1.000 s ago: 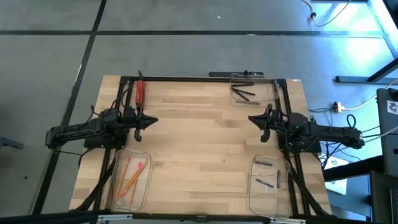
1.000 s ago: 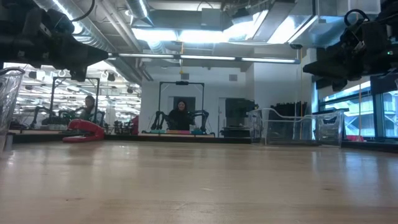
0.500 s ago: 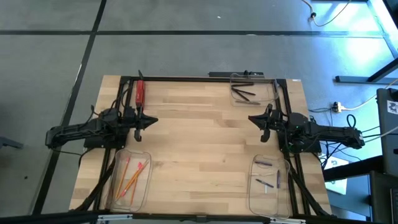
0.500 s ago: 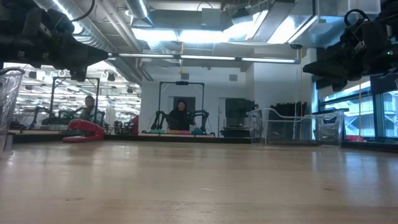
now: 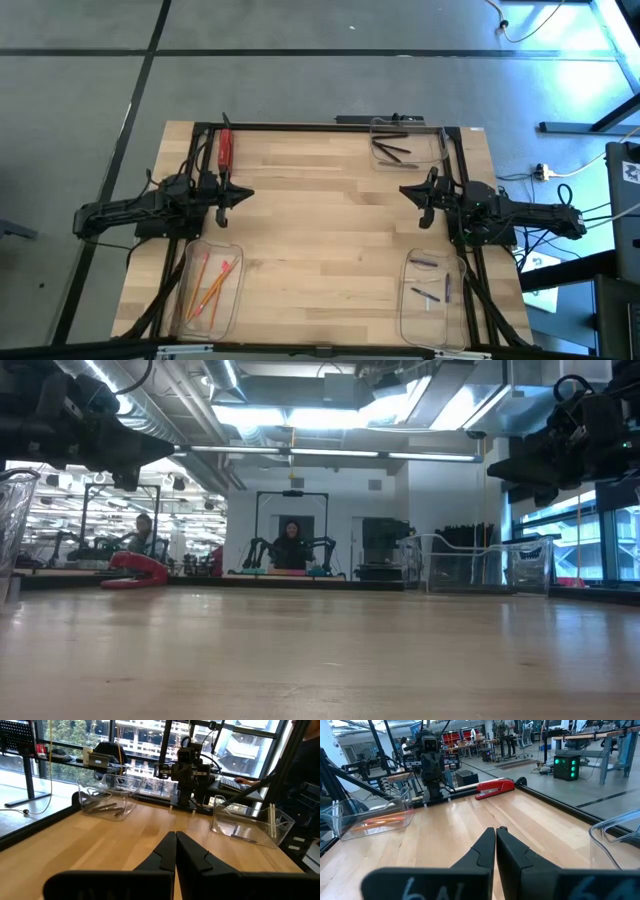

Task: Sort crayons/erasers/pens/pencils in bins
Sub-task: Return to Home Position

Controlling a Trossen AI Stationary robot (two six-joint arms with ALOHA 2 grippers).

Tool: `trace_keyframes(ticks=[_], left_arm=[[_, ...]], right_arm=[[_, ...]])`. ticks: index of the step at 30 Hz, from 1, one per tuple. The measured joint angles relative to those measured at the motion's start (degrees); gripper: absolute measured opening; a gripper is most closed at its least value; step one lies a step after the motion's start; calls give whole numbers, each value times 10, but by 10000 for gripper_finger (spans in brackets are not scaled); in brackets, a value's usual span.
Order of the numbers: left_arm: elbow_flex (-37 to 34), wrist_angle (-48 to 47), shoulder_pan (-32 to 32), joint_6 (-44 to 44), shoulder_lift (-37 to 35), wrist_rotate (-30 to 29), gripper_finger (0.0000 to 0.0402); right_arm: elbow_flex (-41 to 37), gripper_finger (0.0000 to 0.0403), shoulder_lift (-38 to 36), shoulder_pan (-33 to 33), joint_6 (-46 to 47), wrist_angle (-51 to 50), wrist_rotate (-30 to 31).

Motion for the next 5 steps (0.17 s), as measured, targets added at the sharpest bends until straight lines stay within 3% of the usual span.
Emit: trace_keyframes(ticks=[5], left_arm=[[0, 0, 0, 0, 0, 0, 0]], right_arm=[[0, 16, 0, 0, 0, 0, 0]])
